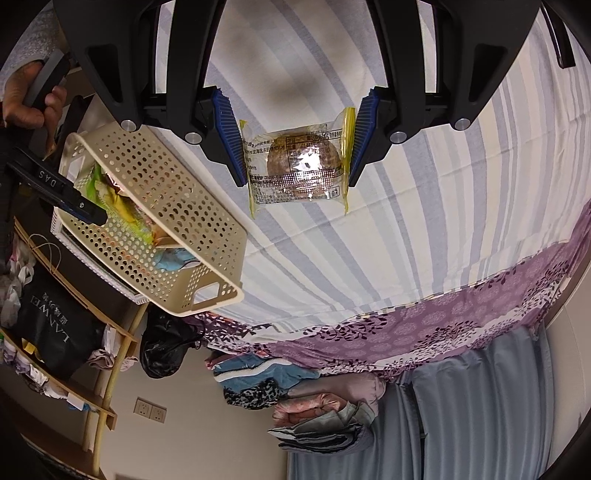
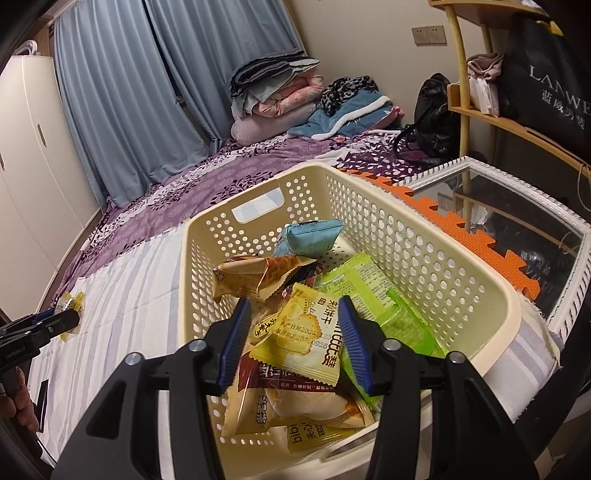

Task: Organize snacks
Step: 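Lower the yellow biscuit pack into the basket and open the right tool, then carry the clear round cake over the basket with the left tool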

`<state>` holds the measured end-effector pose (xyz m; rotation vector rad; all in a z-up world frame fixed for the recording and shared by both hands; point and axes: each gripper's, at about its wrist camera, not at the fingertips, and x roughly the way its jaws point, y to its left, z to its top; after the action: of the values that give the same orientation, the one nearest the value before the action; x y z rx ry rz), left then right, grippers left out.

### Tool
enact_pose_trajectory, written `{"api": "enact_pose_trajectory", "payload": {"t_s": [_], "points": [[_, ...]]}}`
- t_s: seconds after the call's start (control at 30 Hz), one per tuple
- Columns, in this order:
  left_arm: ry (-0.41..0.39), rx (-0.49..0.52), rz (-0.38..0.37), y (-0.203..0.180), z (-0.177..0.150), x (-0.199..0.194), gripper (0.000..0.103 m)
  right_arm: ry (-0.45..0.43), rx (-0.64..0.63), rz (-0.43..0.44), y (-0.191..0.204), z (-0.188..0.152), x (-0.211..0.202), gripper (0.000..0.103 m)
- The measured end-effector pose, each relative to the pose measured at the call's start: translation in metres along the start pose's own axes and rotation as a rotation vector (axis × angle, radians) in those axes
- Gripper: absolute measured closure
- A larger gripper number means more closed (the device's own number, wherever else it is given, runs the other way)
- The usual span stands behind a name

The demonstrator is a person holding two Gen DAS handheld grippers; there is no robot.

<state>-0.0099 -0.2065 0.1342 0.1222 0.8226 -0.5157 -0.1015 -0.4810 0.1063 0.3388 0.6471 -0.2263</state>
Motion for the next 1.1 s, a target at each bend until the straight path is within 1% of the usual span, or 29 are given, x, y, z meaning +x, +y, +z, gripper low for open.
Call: {"api": "enact_pose_trajectory", "payload": {"t_s": [0.03, 0.2, 0.27, 0.47, 0.57, 0.73, 0.87, 1.1], "points": [[-0.002, 0.006, -0.004, -0.003, 0.002, 0.000, 0.049, 0.000, -0.001, 0.001, 0.000, 0.001, 0.000, 0.042], [-0.012, 0.034, -0.027, -0.020, 0.011, 0.002, 0.049, -0.008, -0.003, 0.003, 0.000, 0.002, -0.001, 0.041], [-0.016, 0.046, -0.036, -0.026, 0.014, 0.002, 0.049, -0.009, -0.001, 0.000, -0.001, 0.002, -0.002, 0.037], [-0.028, 0.076, -0.068, -0.044, 0.028, 0.004, 0.049, -0.023, -0.008, -0.014, -0.004, 0.003, -0.005, 0.036], [-0.039, 0.093, -0.083, -0.055, 0.035, 0.004, 0.049, -0.035, -0.020, -0.025, -0.004, 0.003, -0.008, 0.033], [-0.065, 0.122, -0.105, -0.072, 0.049, 0.003, 0.049, -0.041, -0.017, -0.037, -0.008, 0.003, -0.010, 0.033], [-0.071, 0.150, -0.122, -0.086, 0.057, 0.007, 0.049, -0.046, -0.008, -0.046, -0.013, 0.004, -0.012, 0.026], [-0.068, 0.189, -0.156, -0.109, 0.068, 0.022, 0.049, -0.047, -0.006, -0.054, -0.017, 0.004, -0.014, 0.026]]}}
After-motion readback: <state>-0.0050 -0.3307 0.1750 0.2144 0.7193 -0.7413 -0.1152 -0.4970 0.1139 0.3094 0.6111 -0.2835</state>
